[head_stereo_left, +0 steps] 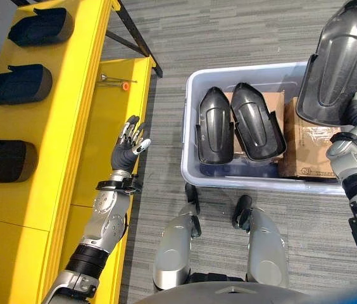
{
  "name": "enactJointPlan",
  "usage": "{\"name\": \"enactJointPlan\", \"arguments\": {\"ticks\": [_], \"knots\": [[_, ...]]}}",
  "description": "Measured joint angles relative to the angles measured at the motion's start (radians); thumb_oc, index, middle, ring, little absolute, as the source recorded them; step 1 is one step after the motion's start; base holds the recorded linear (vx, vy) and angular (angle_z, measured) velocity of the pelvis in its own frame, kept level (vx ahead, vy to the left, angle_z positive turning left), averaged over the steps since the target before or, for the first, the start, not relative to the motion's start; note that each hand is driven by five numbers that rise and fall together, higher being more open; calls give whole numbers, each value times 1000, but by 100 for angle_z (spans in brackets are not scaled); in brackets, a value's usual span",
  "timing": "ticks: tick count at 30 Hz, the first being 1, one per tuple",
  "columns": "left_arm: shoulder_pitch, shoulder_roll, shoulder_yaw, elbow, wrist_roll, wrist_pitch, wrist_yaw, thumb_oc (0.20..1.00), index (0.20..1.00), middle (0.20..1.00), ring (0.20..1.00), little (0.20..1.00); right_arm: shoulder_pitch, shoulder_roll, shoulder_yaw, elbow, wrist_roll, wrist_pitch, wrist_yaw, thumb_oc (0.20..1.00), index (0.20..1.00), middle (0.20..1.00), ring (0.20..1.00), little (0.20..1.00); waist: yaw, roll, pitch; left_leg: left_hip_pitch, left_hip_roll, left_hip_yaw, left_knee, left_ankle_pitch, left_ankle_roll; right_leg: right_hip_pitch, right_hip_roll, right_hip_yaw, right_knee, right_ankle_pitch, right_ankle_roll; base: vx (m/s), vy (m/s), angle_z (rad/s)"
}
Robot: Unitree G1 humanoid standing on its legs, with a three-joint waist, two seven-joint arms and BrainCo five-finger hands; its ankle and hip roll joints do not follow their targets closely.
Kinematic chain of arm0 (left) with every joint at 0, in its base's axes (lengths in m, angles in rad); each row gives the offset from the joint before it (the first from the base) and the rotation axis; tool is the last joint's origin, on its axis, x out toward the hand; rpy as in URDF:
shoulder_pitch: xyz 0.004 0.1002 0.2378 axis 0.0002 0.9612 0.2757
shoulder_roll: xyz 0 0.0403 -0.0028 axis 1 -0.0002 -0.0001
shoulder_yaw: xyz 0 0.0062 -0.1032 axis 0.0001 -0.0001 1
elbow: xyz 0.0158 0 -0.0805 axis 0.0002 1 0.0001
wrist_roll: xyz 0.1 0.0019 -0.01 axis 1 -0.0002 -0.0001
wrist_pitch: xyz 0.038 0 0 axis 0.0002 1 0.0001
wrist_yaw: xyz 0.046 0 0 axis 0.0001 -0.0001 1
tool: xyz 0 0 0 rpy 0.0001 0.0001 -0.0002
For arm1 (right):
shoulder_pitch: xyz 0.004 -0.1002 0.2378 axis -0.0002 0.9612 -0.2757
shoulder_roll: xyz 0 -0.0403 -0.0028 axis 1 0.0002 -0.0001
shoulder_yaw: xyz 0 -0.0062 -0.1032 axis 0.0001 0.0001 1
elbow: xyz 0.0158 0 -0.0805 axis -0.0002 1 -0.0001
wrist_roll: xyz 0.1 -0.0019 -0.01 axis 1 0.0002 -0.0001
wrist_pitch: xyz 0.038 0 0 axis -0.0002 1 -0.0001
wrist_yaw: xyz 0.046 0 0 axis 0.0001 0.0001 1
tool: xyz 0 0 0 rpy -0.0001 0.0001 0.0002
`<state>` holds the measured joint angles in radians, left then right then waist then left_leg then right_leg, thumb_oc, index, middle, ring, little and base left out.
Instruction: Move parts from the plastic box to the shelf.
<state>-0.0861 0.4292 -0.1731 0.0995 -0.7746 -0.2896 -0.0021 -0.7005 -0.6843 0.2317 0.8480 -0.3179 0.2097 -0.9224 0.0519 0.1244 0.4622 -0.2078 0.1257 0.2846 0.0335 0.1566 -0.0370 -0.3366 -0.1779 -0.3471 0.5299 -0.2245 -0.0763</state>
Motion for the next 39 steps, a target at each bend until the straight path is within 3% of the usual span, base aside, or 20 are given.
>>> {"name": "enactJointPlan", "arguments": {"ticks": [9, 16, 18, 20, 21, 22, 24, 25, 26, 27, 28, 29, 31, 32, 35, 39], "knots": [[19, -33, 19, -5, 11, 29, 10, 1000, 1000, 1000, 1000, 1000, 161, 5, -13, -184, -2, -66, 165, 200, 200, 200, 200, 200, -5, 1, -78, 75, -12, 4, -15, -6, 10, 89, 4, -6, -45, 1, 18, 63, 27, 0], [122, -77, 68, -12, 59, 68, 53, 1000, 1000, 1000, 1000, 1000, 270, 83, 27, -407, -2, -155, 363, 200, 200, 200, 200, 200, 5, -10, -131, 119, -4, -19, -16, -5, 10, 144, 5, -27, -42, -38, 21, 31, 1, 9], [145, -95, 69, -11, 62, 70, 51, 1000, 1000, 1000, 1000, 1000, 319, 91, 26, -462, -1, -163, 385, 200, 200, 200, 200, 200, 7, -4, -139, 120, 5, 10, -26, -34, 16, 159, 2, -53, -49, -34, 10, -29, 13, 28], [146, -106, 67, 4, 78, 79, 43, 1000, 1000, 1000, 1000, 1000, 379, 104, 26, -487, -1, -182, 402, 200, 200, 200, 200, 200, -5, -27, -149, 119, 29, 103, 5, -75, 30, 187, -30, -109, -86, -9, -4, -123, 50, 71], [144, -102, 67, 6, 79, 82, 37, 1000, 1000, 1000, 1000, 1000, 417, 124, 25, -508, -1, -182, 412, 200, 200, 200, 200, 200, -15, -65, -162, 129, 49, 149, 26, -72, 19, 205, -56, -138, -137, 19, 7, -160, 71, 80], [142, -104, 65, 6, 79, 82, 29, 1000, 1000, 1000, 1000, 1000, 432, 126, 27, -517, -1, -189, 415, 200, 200, 200, 200, 200, -17, -75, -163, 161, 59, 146, 47, -71, 16, 221, -72, -149, -158, 34, 20, -197, 97, 69], [143, -111, 56, 15, 79, 81, 24, 1000, 1000, 1000, 1000, 1000, 436, 135, 48, -517, 0, -195, 412, 200, 200, 200, 200, 200, -31, -59, -173, 200, 60, 136, 82, -43, 17, 229, -93, -165, -135, 44, 35, -199, 158, 56], [136, -112, 56, 26, 79, 80, 22, 1000, 1000, 1000, 1000, 1000, 439, 151, 58, -518, 3, -196, 410, 200, 200, 200, 200, 200, -38, -64, -175, 204, 32, 135, 27, -7, 30, 230, -97, -156, -146, 57, 33, -161, 223, 97], [114, -111, 55, 25, 80, 78, 22, 1000, 1000, 1000, 1000, 1000, 440, 176, 65, -518, 3, -201, 410, 200, 200, 200, 200, 200, -38, -75, -182, 219, -1, 109, -95, 74, 45, 229, -93, -151, -185, 67, 33, -142, 291, 118], [77, -114, 55, 22, 91, 75, 21, 1000, 1000, 1000, 1000, 1000, 431, 192, 70, -518, 11, -206, 413, 200, 200, 200, 200, 200, -32, -80, -188, 205, 5, 113, -109, 45, 64, 237, -106, -205, -244, 103, 50, -93, 284, 90], [72, -112, 54, 24, 101, 77, 20, 1000, 1000, 1000, 1000, 1000, 429, 221, 72, -518, 11, -206, 420, 200, 200, 200, 200, 200, -7, -87, -187, 198, 27, 162, 2, -50, 48, 242, -106, -211, -273, 136, 61, -92, 410, 71], [79, -107, 54, 26, 122, 82, 14, 1000, 1000, 1000, 1000, 1000, 433, 243, 80, -519, 14, -208, 424, 200, 200, 200, 200, 200, -7, -85, -191, 227, 24, 186, 38, -94, 26, 277, -112, -223, -298, 166, 91, -57, 323, 50], [90, -104, 44, 26, 149, 83, 8, 1000, 1000, 1000, 1000, 1000, 442, 234, 97, -522, 20, -219, 438, 200, 200, 200, 200, 200, -36, -55, -215, 272, 6, 194, -27, -137, 9, 318, -120, -246, -304, 179, 128, -106, 434, 83], [99, -81, 46, 25, 169, 84, 9, 1000, 1000, 1000, 1000, 1000, 448, 259, 97, -528, 23, -228, 443, 200, 200, 200, 200, 200, -29, -90, -232, 264, -38, 178, -33, -138, 34, 323, -138, -204, -346, 200, 162, -123, 440, 77], [133, -63, 51, 25, 200, 86, 9, 1000, 1000, 1000, 1000, 1000, 466, 275, 96, -547, 42, -242, 456, 200, 200, 200, 200, 200, -23, -108, -242, 261, -73, 155, -32, -146, 57, 345, -144, -166, -390, 238, 186, -119, 336, 30], [198, -9, 64, 20, 271, 87, 9, 1000, 1000, 1000, 1000, 1000, 482, 291, 139, -572, 62, -250, 496, 200, 200, 200, 200, 200, 27, -131, -260, 278, -111, 159, -67, -142, 73, 391, -154, -184, -486, 316, 212, -164, 312, 6]]}}
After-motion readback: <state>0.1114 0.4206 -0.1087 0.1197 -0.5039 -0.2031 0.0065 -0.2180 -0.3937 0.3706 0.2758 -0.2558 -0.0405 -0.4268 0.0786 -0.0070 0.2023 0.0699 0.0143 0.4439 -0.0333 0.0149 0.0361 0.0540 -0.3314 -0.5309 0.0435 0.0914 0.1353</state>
